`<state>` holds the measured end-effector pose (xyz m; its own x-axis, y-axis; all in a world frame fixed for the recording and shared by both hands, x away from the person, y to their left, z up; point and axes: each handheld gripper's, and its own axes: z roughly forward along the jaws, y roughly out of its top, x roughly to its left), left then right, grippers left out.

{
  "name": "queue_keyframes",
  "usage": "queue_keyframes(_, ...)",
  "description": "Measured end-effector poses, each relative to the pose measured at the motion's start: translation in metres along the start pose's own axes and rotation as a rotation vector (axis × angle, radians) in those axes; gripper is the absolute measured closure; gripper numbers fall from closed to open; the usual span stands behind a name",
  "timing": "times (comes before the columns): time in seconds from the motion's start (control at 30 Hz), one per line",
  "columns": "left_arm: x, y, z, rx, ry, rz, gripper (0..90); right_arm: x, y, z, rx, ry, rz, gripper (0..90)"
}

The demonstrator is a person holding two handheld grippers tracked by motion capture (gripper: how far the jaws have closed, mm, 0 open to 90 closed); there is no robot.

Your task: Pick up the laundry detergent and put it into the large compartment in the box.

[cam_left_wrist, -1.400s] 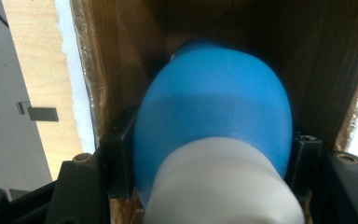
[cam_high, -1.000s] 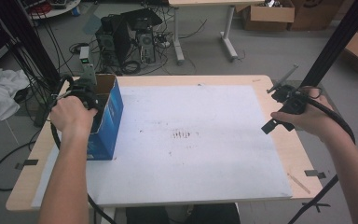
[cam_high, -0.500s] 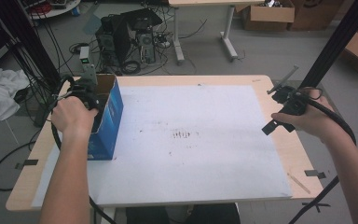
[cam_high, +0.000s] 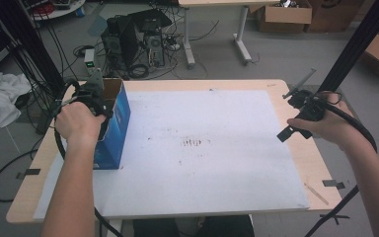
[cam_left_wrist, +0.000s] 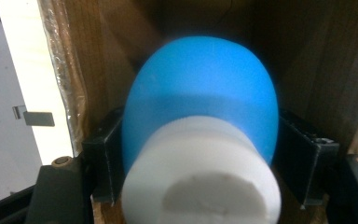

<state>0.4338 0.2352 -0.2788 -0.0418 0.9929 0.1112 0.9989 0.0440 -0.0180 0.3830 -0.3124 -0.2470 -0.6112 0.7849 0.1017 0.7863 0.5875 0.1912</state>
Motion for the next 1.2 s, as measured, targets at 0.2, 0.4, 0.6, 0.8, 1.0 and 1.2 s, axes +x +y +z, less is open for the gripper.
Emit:
queue_keyframes(0.2, 0.001, -0.001, -0.01, -0.005, 0.016, -0.001, 25.0, 0.0, 0.0, 0.0, -0.001, 0.001, 0.002, 26.2)
queue_keyframes(0.4, 0.003, -0.004, -0.025, -0.03, 0.037, -0.009, 22.1, 0.0, 0.0, -0.001, -0.003, 0.0, -0.004, 26.2)
queue_keyframes(0.6, -0.001, -0.009, -0.049, -0.068, 0.055, 0.027, 19.8, 0.001, 0.001, -0.003, -0.01, 0.0, -0.003, 26.2)
queue_keyframes(0.8, -0.014, -0.013, -0.068, -0.111, 0.041, 0.083, 16.3, 0.003, 0.001, -0.006, -0.015, -0.002, -0.005, 26.2)
queue_keyframes(1.0, -0.036, -0.017, -0.08, -0.147, 0.003, 0.17, 14.3, 0.005, 0.003, -0.008, -0.014, -0.008, -0.001, 26.2)
queue_keyframes(1.2, -0.064, -0.02, -0.086, -0.167, -0.032, 0.268, 11.5, 0.006, 0.003, -0.01, -0.01, -0.009, 0.004, 26.2)
